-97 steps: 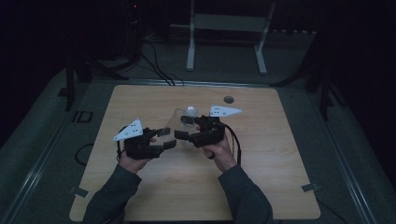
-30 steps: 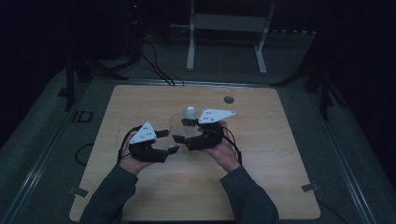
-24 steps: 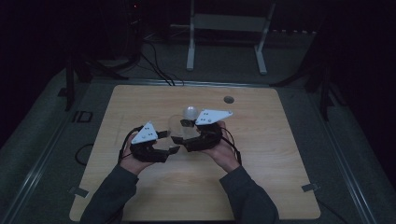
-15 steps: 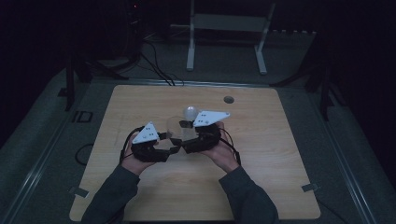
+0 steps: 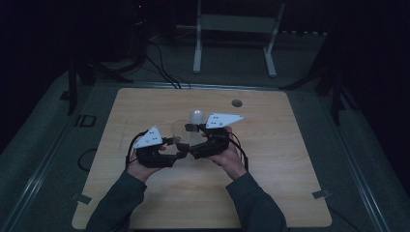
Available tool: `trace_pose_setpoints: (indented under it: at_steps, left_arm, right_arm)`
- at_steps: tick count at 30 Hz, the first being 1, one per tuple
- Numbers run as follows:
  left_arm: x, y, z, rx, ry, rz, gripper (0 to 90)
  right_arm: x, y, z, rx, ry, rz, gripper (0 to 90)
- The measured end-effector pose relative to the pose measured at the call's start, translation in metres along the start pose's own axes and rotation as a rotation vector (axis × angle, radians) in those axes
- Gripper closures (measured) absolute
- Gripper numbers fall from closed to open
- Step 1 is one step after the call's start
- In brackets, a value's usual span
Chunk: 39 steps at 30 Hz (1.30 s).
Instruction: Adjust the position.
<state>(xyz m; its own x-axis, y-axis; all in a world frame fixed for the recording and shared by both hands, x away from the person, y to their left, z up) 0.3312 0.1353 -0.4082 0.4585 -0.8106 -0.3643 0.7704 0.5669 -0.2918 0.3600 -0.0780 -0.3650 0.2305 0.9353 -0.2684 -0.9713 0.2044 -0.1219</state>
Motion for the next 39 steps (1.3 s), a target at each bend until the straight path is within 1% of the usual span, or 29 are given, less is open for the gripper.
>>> trace_pose_setpoints:
  at_steps: [3, 4, 5, 6, 7, 9, 12, 24, 28, 33, 34, 37, 39]
  left_arm:
    - [0.0005, 0.0000, -0.0003, -0.014, -0.012, -0.024, 40.9]
    - [0.0005, 0.0000, -0.0003, -0.014, -0.012, -0.024, 40.9]
    - [0.0008, 0.0003, -0.0005, -0.021, -0.018, -0.038, 40.9]
    - [0.0013, 0.0006, -0.0008, -0.028, -0.023, -0.050, 41.0]
    - [0.0013, 0.0006, -0.0008, -0.028, -0.023, -0.050, 41.0]
    - [0.0021, 0.0009, -0.0015, -0.041, -0.028, -0.070, 41.0]
    - [0.0034, 0.0012, -0.0024, -0.043, -0.033, -0.079, 41.0]
    - [0.0053, 0.0012, -0.0042, -0.028, -0.027, -0.075, 41.0]
    - [0.0062, 0.0013, -0.0049, -0.027, -0.023, -0.076, 40.5]
    - [0.0064, 0.0004, -0.0048, -0.021, -0.020, -0.065, 37.4]
    - [0.0060, 0.0006, -0.0046, -0.024, -0.023, -0.059, 33.9]
    - [0.0043, 0.0019, -0.0040, -0.027, -0.030, -0.049, 30.8]
    - [0.0043, 0.0019, -0.0040, -0.027, -0.030, -0.049, 30.3]
  right_arm:
    - [-0.0013, -0.0011, 0.0005, 0.009, -0.031, 0.000, 21.8]
    - [-0.0013, -0.0011, 0.0005, 0.009, -0.031, 0.000, 21.8]
    - [-0.0026, -0.0017, 0.0009, 0.015, -0.050, 0.005, 21.9]
    - [-0.0027, -0.0016, 0.0011, 0.015, -0.053, 0.004, 22.2]
    - [-0.0027, -0.0015, 0.0013, 0.013, -0.055, 0.002, 22.3]
    - [-0.0032, -0.0013, 0.0016, 0.010, -0.056, 0.000, 23.0]
    - [-0.0030, -0.0009, 0.0020, 0.000, -0.057, -0.001, 23.7]
    - [-0.0030, -0.0005, 0.0023, -0.013, -0.050, -0.010, 25.5]
    - [-0.0030, 0.0005, 0.0023, -0.028, -0.039, -0.010, 27.7]
    - [-0.0034, 0.0002, 0.0012, -0.023, -0.041, -0.012, 28.4]
    - [-0.0037, 0.0001, 0.0010, -0.025, -0.042, -0.016, 28.5]
    - [-0.0052, 0.0000, 0.0012, -0.026, -0.042, -0.021, 28.5]
    - [-0.0058, -0.0002, 0.0013, -0.025, -0.041, -0.025, 28.5]
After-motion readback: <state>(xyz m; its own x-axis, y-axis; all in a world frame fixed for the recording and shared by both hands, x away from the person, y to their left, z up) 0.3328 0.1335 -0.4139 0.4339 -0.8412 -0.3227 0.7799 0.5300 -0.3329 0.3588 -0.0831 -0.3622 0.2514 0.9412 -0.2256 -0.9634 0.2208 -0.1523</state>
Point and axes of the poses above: each handheld gripper's, and its own axes: x roughly forward along the jaws, z roughly out of its top, y roughly to its left, the point moved 1 cm from there along x, roughly forward along the jaws, and after that the axes turned 15 degrees about -x, right-handed, at the moved point
